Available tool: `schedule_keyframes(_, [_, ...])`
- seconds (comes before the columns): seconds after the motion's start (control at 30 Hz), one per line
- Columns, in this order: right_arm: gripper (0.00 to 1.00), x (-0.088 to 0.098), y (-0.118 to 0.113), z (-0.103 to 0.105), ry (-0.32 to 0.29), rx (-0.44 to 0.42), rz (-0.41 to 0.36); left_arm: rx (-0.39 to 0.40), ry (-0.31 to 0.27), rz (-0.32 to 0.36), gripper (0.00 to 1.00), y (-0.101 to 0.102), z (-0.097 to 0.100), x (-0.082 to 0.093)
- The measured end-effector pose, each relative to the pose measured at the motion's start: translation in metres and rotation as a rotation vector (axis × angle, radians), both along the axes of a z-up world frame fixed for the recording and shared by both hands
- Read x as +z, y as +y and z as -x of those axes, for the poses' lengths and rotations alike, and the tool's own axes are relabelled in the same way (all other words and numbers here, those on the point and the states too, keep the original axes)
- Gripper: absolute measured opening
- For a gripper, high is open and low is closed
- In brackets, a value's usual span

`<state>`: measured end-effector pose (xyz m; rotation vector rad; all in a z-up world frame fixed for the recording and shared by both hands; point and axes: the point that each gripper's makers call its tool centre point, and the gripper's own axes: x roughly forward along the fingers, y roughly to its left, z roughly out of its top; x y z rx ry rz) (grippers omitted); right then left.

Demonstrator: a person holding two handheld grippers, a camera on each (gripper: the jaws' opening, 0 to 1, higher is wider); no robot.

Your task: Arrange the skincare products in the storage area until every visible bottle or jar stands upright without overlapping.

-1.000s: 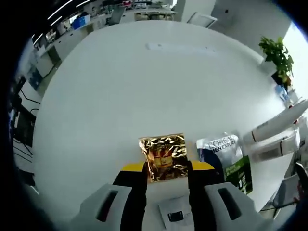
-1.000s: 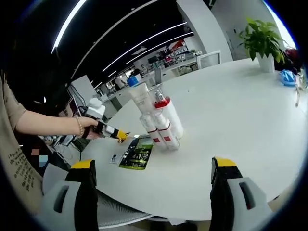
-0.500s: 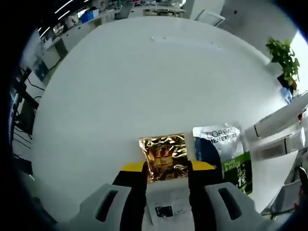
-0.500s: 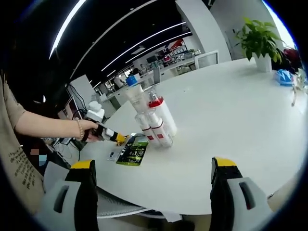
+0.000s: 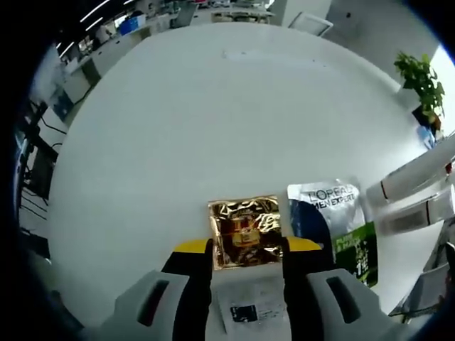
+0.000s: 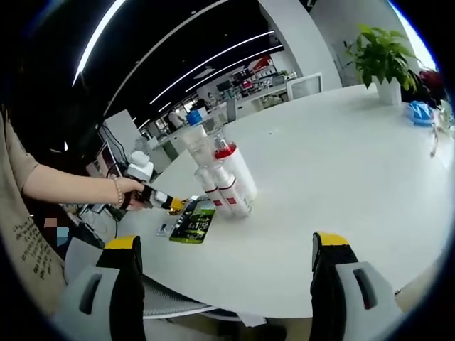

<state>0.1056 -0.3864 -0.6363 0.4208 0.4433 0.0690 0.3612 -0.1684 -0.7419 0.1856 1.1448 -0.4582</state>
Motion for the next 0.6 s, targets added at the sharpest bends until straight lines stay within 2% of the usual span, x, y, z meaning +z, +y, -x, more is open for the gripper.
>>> schedule_keyframes(0.43, [1.0,0.005,0.004,0.0,-0.006,-0.002,0.008,-0.014,-0.005,0.016,0.42,0.001,-0.003,0.005])
schedule_keyframes(0.6, [1.0,0.008,0.01,-0.001,-0.012,0.003,0.014,-0.031,-0.029,0.048,0.46,0.005,0.0,0.017])
